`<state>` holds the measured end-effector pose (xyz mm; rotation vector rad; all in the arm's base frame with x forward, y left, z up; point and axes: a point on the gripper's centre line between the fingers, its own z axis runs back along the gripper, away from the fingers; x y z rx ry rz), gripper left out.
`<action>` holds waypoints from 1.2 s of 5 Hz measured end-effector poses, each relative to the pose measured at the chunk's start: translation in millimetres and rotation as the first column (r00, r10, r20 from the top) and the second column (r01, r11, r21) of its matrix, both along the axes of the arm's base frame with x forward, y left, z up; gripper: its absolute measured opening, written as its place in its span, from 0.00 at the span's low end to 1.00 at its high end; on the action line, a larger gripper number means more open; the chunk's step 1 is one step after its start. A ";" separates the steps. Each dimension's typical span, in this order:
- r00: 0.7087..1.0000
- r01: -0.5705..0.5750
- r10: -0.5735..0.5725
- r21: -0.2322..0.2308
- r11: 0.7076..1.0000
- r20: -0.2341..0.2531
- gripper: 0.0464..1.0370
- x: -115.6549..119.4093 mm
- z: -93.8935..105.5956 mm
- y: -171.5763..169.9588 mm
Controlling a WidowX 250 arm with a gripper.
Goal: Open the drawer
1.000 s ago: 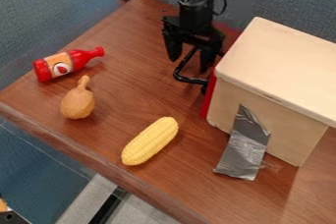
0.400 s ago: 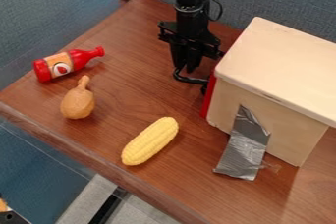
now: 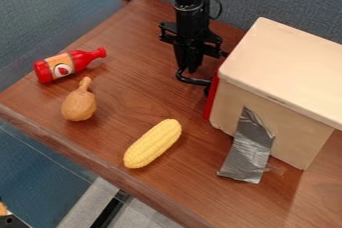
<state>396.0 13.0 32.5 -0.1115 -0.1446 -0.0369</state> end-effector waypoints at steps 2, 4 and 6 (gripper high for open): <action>1.000 -0.006 0.006 -0.001 1.000 -0.023 0.10 -3.0 3.1 30.2; 0.999 -0.020 0.020 -0.004 1.000 -0.030 0.10 -7.9 3.0 50.6; 0.998 -0.028 0.028 0.009 1.000 -0.049 0.10 -11.1 10.9 70.7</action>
